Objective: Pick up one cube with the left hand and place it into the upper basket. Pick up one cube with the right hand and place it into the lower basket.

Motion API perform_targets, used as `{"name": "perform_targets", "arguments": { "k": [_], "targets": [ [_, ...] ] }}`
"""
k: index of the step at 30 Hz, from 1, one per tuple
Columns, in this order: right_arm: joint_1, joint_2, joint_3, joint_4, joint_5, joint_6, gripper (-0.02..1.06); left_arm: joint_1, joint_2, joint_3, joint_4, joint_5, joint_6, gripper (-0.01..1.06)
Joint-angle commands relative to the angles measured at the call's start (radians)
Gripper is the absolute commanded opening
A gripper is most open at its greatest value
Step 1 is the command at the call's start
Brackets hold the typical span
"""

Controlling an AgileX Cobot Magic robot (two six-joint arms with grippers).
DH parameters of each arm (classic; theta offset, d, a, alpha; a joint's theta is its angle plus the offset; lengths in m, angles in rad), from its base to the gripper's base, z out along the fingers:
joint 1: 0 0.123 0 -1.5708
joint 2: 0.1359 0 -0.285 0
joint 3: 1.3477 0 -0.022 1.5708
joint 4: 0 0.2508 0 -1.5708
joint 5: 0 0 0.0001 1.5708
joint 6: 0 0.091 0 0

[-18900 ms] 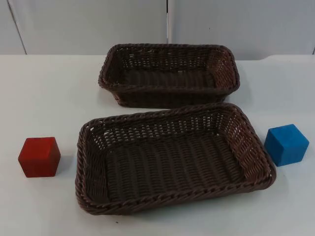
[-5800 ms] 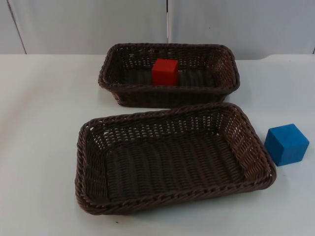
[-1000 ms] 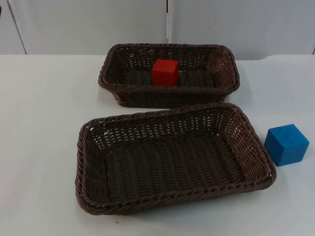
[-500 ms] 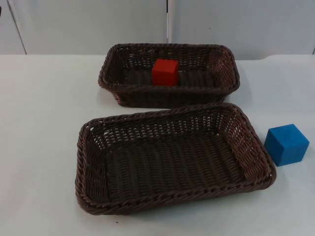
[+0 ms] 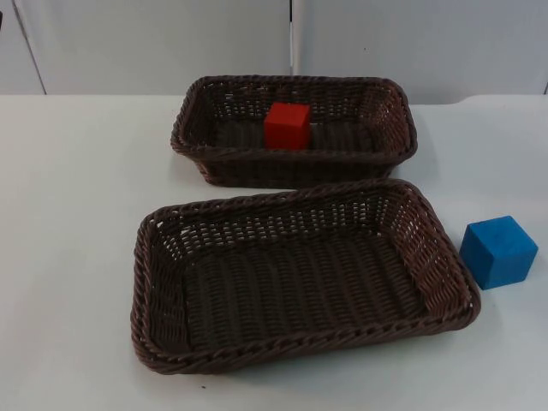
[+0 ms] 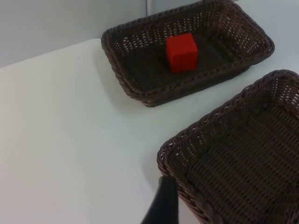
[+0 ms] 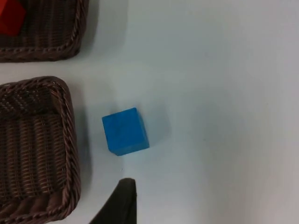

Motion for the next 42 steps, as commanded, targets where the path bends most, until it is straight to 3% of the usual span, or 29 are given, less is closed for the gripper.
{"name": "perform_targets", "arguments": {
  "k": [1,7,10,18,32,34,42],
  "targets": [
    [-0.006,0.057,-0.036,0.010,0.024,-0.019,1.04,-0.005,-0.004,0.003,-0.011,0.001,-0.008,0.74],
    [0.040,0.172,-0.094,-0.003,0.070,-0.026,1.04,-0.005,-0.004,0.003,-0.011,0.001,-0.008,0.74],
    [0.124,0.237,-0.100,-0.006,0.047,-0.031,1.04,-0.005,-0.004,0.003,-0.011,0.001,-0.008,0.74],
    [0.231,0.336,-0.100,-0.079,0.032,-0.003,1.04,-0.005,-0.004,0.003,-0.011,0.003,-0.008,0.74],
    [0.324,0.496,-0.100,-0.118,-0.116,0.033,1.04,-0.005,-0.004,0.003,-0.011,0.003,-0.008,0.74],
    [0.343,0.532,-0.100,-0.161,-0.146,0.043,1.04,-0.005,-0.004,0.003,-0.011,0.003,-0.008,0.74],
    [0.344,0.623,-0.100,-0.186,-0.227,0.081,1.04,-0.005,-0.004,0.003,-0.011,0.003,-0.008,0.74]
  ]
}}
